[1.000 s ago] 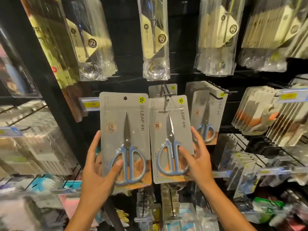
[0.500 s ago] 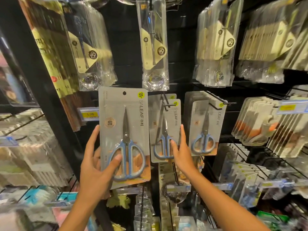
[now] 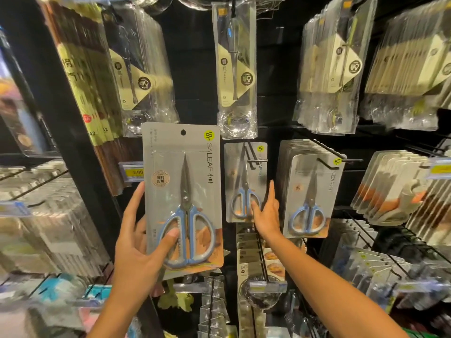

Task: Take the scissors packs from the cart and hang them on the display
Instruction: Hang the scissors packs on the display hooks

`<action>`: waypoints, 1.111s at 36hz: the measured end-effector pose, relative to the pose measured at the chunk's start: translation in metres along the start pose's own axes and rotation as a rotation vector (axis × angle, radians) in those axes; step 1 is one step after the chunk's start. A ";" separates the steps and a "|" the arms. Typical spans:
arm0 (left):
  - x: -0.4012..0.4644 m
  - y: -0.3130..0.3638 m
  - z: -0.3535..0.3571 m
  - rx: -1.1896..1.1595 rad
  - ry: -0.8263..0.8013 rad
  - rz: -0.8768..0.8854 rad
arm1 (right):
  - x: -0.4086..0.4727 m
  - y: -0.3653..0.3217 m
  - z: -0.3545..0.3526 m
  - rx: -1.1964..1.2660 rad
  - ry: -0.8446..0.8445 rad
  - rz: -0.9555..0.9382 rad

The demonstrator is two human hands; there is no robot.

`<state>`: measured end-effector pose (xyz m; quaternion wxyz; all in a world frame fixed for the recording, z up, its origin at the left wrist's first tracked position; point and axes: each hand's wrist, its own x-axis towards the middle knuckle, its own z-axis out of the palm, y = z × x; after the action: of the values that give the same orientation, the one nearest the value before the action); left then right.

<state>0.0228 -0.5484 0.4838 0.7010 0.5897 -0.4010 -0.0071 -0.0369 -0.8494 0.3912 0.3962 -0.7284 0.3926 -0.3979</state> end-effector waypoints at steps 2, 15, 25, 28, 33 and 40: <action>-0.001 0.000 0.000 -0.009 -0.002 -0.002 | -0.015 -0.003 0.001 0.063 0.010 -0.007; -0.012 -0.022 0.013 -0.023 -0.025 -0.005 | -0.128 -0.079 -0.046 0.538 -0.359 -0.290; -0.030 -0.046 0.030 0.036 -0.193 -0.071 | -0.142 -0.045 -0.065 0.384 -0.260 -0.240; -0.034 -0.050 0.039 0.050 -0.247 -0.104 | -0.146 -0.032 -0.070 0.358 -0.223 -0.216; -0.034 -0.053 0.057 0.059 -0.299 -0.128 | -0.142 -0.020 -0.083 0.316 -0.188 -0.193; -0.029 -0.070 0.077 0.114 -0.371 -0.138 | -0.134 -0.017 -0.100 0.284 -0.192 -0.175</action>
<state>-0.0089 -0.6184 0.4083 0.5786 0.6431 -0.4814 -0.1409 -0.1720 -0.7510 0.4079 0.4946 -0.7311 0.2283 -0.4108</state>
